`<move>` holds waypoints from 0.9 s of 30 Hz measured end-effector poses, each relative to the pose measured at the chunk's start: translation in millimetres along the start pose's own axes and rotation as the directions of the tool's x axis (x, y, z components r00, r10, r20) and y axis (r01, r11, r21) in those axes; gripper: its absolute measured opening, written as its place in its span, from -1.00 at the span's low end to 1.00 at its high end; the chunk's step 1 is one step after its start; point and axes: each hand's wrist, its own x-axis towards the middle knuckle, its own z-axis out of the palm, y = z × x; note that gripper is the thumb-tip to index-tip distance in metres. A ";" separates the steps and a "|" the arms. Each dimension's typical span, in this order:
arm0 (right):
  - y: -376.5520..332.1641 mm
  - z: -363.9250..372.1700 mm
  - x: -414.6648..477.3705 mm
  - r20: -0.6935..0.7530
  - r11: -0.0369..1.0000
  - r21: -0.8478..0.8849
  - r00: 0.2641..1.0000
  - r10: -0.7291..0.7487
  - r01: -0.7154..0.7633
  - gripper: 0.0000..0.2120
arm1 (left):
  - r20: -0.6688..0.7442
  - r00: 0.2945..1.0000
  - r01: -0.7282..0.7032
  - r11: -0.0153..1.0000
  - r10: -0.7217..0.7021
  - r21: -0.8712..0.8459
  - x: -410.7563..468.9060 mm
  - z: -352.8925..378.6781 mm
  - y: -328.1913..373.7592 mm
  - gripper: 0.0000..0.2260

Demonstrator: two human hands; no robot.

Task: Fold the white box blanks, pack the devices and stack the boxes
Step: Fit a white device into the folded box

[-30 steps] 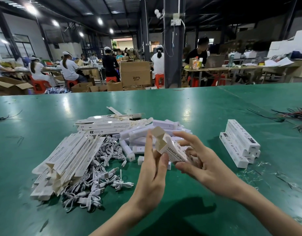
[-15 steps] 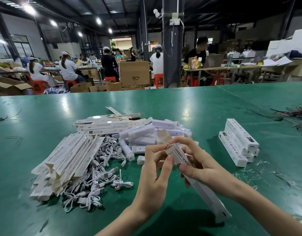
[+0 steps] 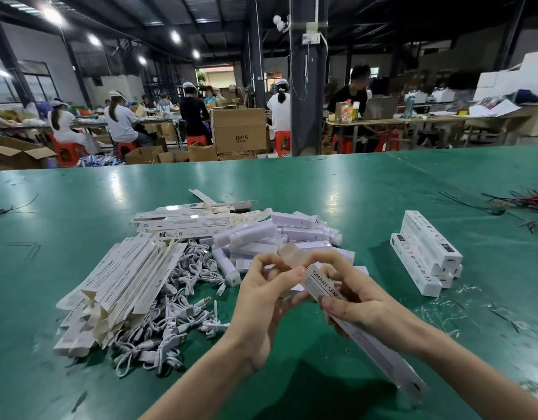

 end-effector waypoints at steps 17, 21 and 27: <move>5.2 -4.6 3.0 -0.015 1.000 -0.020 1.000 0.004 -0.004 -0.58 | -0.022 0.996 0.081 0.995 -0.083 -0.066 -1.5 2.2 9.9 -0.69; 5.1 -2.7 2.4 -0.022 0.999 -0.051 1.000 -0.010 0.009 -0.54 | -0.041 0.997 0.064 0.998 -0.065 -0.013 -2.8 1.7 8.1 -0.90; 3.9 -2.6 2.2 -0.035 0.997 -0.071 0.999 -0.027 0.025 -0.56 | -0.088 0.996 0.014 0.999 -0.011 0.037 -2.9 1.7 7.2 -0.75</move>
